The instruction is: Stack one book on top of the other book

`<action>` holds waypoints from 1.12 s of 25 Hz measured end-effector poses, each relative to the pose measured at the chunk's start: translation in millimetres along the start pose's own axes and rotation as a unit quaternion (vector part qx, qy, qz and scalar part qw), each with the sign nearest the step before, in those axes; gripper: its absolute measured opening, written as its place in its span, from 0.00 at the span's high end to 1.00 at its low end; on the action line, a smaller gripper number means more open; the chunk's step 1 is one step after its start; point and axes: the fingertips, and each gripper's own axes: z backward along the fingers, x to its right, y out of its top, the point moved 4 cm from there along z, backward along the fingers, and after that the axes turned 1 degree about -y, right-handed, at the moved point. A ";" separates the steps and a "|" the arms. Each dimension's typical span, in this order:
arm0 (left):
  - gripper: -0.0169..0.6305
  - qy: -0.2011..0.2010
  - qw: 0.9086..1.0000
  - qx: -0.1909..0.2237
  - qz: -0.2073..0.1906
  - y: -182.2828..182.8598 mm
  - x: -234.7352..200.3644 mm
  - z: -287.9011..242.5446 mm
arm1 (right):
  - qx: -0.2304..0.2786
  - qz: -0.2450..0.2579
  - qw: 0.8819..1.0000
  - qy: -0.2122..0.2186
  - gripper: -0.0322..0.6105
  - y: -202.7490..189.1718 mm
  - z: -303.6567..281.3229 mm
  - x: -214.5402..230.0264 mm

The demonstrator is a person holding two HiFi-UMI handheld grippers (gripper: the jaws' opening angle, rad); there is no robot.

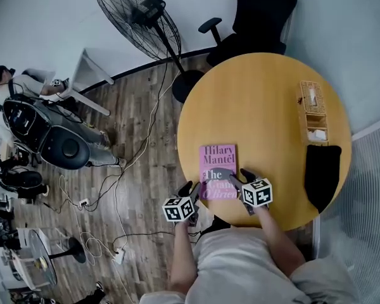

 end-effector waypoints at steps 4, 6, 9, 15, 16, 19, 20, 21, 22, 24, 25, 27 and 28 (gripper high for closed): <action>0.69 0.009 1.000 0.007 -0.018 -5.7 8.4 12.6 | -0.004 0.026 1.000 0.010 0.61 -8.2 7.8 -7.1; 0.69 0.013 1.000 0.011 -0.025 -7.5 13.4 17.1 | -0.004 0.033 0.999 0.013 0.61 -12.6 12.4 -5.3; 0.69 0.026 0.999 0.026 -0.026 -7.5 17.2 26.8 | -0.001 0.031 0.999 0.014 0.61 -15.4 18.4 -1.9; 0.69 0.047 0.997 0.064 -0.009 -15.6 25.4 43.0 | 0.008 0.049 0.998 0.034 0.61 -15.1 31.4 -3.1; 0.69 0.051 0.996 0.069 -0.009 -16.0 27.9 45.2 | 0.009 0.055 0.998 0.042 0.61 -14.4 33.8 -5.4; 0.69 0.052 0.995 0.083 -0.003 -20.1 38.8 50.2 | 0.016 0.072 0.995 0.061 0.61 -14.8 42.2 -9.4; 0.69 0.046 0.995 0.088 0.003 -22.8 42.9 51.2 | 0.018 0.076 0.995 0.063 0.61 -16.2 45.3 -8.8; 0.69 0.039 0.995 0.093 0.010 -25.7 46.4 51.8 | 0.020 0.079 0.995 0.064 0.61 -17.7 48.1 -7.3; 0.69 0.034 0.995 0.097 0.014 -28.8 49.1 52.1 | 0.022 0.081 0.994 0.063 0.61 -18.8 50.5 -5.0; 0.69 0.033 0.994 0.100 0.015 -36.2 53.3 53.4 | 0.026 0.085 0.994 0.060 0.61 -20.0 56.3 0.5; 0.69 0.035 0.994 0.102 0.013 -39.3 55.2 54.2 | 0.030 0.086 0.994 0.058 0.61 -19.3 59.9 3.1; 0.69 0.036 0.993 0.108 0.010 -40.3 59.0 54.0 | 0.038 0.090 0.994 0.055 0.61 -14.6 67.6 7.6; 0.69 0.036 0.993 0.112 0.008 -39.3 60.3 54.2 | 0.041 0.093 0.993 0.054 0.61 -13.2 71.8 8.4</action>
